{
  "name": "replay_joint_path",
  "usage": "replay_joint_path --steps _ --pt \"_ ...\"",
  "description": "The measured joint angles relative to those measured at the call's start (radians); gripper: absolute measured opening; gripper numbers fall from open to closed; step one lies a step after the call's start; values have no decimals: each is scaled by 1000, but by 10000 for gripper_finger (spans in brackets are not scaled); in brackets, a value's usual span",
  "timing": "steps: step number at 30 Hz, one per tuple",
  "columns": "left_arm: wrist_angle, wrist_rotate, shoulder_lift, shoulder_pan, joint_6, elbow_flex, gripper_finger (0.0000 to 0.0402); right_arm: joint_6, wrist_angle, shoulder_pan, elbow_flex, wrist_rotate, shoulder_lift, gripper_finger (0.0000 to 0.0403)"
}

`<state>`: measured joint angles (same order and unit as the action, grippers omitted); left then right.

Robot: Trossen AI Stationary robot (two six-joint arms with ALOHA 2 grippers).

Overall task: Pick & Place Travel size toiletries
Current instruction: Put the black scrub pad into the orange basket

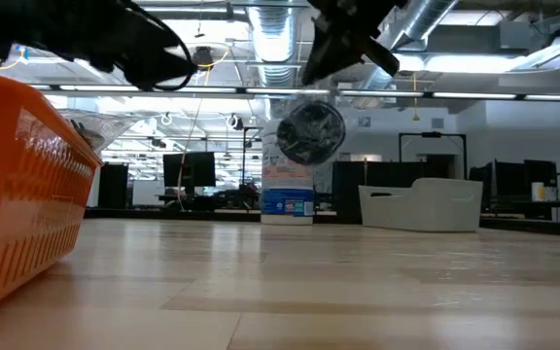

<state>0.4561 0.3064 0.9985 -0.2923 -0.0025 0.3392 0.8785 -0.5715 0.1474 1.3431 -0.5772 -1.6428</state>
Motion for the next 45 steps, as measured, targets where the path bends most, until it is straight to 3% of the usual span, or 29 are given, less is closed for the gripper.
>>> replay_joint_path --steps 6,13,22,33,39,45 --pt "174 -52 28 64 -1 -29 322 -42 50 4 21 -2 0 0" --pt "288 -77 171 133 -1 -21 333 -78 124 3 21 -3 0 0" --pt "318 -77 347 206 24 88 331 -95 149 10 21 0 0 0" --pt "324 -119 460 239 13 154 322 -131 198 30 21 0 0 0" --pt "323 -122 503 239 -13 193 276 -130 204 43 21 0 0 0" --pt "322 -122 500 239 -13 197 166 -130 209 57 21 1 0 0"
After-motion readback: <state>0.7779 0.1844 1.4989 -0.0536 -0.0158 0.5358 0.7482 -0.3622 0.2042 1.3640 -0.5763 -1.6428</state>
